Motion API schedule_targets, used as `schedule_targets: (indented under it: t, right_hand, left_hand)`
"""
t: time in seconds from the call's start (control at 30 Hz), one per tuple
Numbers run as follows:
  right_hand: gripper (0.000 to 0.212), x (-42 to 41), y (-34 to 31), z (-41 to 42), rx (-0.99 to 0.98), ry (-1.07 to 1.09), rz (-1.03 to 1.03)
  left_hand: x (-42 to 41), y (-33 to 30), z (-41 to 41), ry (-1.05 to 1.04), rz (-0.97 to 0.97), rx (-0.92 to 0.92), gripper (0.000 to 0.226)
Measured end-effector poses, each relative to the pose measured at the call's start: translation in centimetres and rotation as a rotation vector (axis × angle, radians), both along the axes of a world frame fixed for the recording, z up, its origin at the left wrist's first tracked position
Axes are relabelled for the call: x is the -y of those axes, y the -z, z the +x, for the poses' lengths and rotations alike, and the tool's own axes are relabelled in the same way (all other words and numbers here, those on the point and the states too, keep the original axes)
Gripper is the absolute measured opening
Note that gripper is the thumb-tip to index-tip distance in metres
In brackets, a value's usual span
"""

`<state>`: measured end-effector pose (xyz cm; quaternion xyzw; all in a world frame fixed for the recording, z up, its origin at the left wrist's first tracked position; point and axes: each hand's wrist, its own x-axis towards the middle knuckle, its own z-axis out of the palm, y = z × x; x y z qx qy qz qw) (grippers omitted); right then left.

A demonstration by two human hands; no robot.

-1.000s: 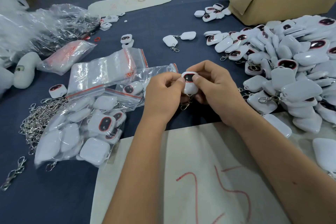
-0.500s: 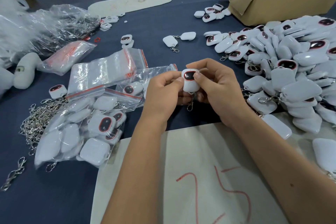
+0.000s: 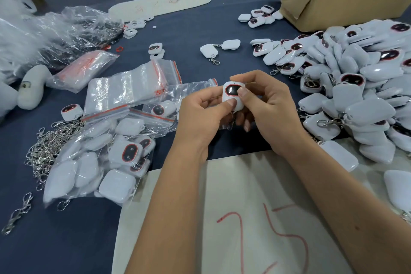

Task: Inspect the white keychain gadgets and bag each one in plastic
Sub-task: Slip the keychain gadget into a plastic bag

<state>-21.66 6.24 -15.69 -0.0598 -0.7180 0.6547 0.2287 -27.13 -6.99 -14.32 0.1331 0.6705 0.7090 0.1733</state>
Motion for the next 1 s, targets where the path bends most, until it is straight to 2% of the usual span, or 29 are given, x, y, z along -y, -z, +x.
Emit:
schedule_targets:
  t: [0.8, 0.9, 1.0]
  right_hand:
    - [0.017, 0.2, 0.1, 0.3, 0.012, 0.022, 0.016]
    - [0.018, 0.1, 0.0, 0.3, 0.026, 0.070, 0.007]
    - [0.014, -0.7, -0.8, -0.3, 0.055, 0.208, -0.046]
  left_hand:
    - [-1.4, -0.1, 1.1, -0.105, 0.098, 0.139, 0.021]
    - [-2.1, -0.4, 1.1, -0.123, 0.062, 0.162, 0.023]
    - [-4.3, -1.5, 0.3, -0.103, 0.022, 0.154, 0.021]
